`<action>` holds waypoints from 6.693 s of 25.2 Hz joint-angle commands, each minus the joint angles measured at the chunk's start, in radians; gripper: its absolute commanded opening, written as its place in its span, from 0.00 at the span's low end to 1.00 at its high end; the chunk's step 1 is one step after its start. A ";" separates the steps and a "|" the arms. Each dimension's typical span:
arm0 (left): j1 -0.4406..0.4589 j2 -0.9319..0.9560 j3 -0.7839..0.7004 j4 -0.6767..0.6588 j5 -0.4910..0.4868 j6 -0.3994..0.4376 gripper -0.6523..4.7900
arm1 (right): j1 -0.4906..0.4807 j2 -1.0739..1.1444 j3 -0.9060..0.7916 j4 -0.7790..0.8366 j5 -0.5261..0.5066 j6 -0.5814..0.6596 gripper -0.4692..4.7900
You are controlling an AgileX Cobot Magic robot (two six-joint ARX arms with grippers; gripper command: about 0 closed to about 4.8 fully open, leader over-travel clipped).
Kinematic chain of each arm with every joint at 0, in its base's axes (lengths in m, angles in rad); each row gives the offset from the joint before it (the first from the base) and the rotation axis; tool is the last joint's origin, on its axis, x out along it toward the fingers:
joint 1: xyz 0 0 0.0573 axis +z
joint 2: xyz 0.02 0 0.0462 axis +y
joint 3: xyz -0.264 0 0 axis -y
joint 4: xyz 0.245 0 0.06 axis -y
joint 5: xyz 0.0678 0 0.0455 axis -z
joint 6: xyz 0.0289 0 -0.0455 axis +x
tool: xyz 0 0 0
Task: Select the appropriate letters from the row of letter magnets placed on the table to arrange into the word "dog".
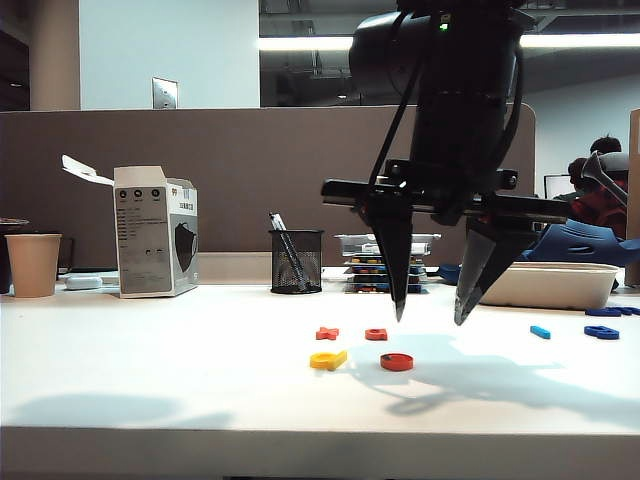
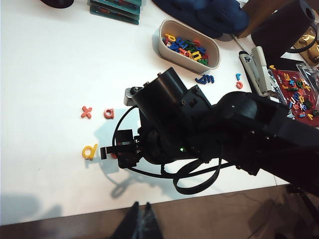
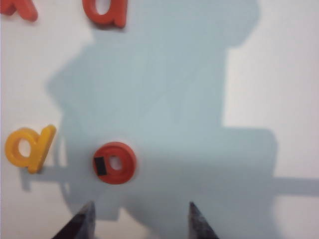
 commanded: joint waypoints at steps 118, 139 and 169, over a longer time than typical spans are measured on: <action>0.000 -0.002 0.003 0.006 -0.001 0.003 0.11 | -0.249 0.029 0.083 -0.158 -0.182 -0.229 0.24; 0.000 -0.002 0.003 0.006 -0.001 0.003 0.11 | -0.169 0.034 -0.069 0.033 -0.180 -0.103 0.24; 0.000 -0.002 0.003 0.006 0.000 0.003 0.11 | -0.169 0.026 -0.102 0.012 -0.186 -0.097 0.42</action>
